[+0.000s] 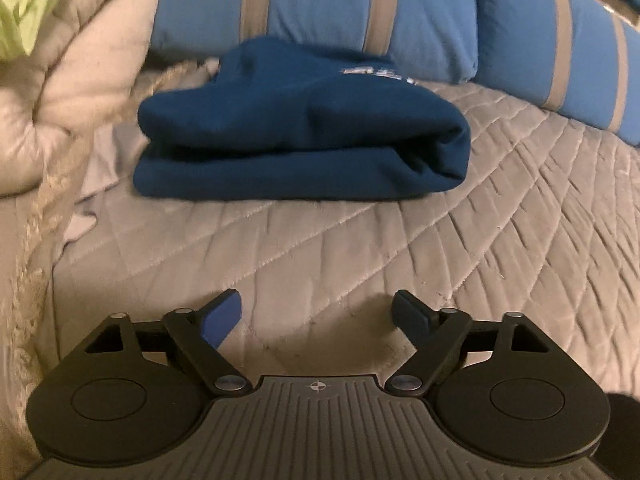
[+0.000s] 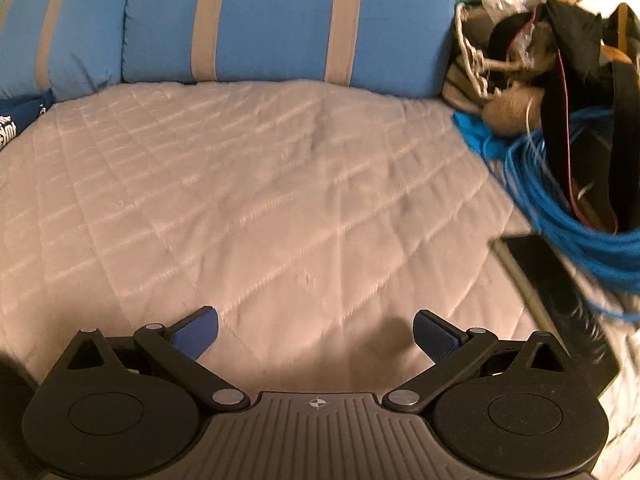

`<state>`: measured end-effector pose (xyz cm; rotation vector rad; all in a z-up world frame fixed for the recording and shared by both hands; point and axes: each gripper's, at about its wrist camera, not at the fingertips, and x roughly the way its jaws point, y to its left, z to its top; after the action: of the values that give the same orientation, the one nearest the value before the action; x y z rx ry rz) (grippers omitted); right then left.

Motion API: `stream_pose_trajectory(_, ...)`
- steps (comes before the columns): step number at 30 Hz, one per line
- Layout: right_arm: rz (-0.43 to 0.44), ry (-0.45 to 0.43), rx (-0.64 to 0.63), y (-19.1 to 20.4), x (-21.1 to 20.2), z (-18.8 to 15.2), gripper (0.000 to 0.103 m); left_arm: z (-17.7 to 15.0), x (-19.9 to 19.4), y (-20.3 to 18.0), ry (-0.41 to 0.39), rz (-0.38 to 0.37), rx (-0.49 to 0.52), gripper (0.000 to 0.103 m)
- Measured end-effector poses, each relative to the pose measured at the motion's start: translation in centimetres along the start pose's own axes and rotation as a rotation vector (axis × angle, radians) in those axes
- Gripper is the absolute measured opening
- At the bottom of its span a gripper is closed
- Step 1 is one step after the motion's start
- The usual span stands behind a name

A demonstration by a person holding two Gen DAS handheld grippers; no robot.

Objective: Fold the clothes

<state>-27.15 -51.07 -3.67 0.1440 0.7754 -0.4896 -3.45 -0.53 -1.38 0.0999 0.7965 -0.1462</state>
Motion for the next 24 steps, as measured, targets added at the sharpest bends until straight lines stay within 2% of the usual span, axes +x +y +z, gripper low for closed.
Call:
stream_pose_trajectory(2, 0.014, -0.032, 0.048, -0.4, 0.0, -0.9, 0.103, -0.4, 0.1, 0.0, -0.019, 0.003, 0.002, 0.093)
stream_pose_trajectory(5, 0.004, -0.064, 0.047, -0.2, -0.1, -1.4, 0.103, -1.0, 0.3, 0.0, -0.048, 0.007, 0.006, 0.103)
stream_pose_trajectory(10, -0.012, -0.077, 0.056, -0.1, 0.1, -1.2, 0.103, -1.1, 0.7, 0.2, -0.071, 0.002, 0.006, 0.103)
stream_pose_trajectory(24, -0.042, -0.057, 0.102, 0.2, 3.4, 2.4, 0.103, 2.2, 4.2, 0.3, -0.055, -0.002, 0.010, 0.103)
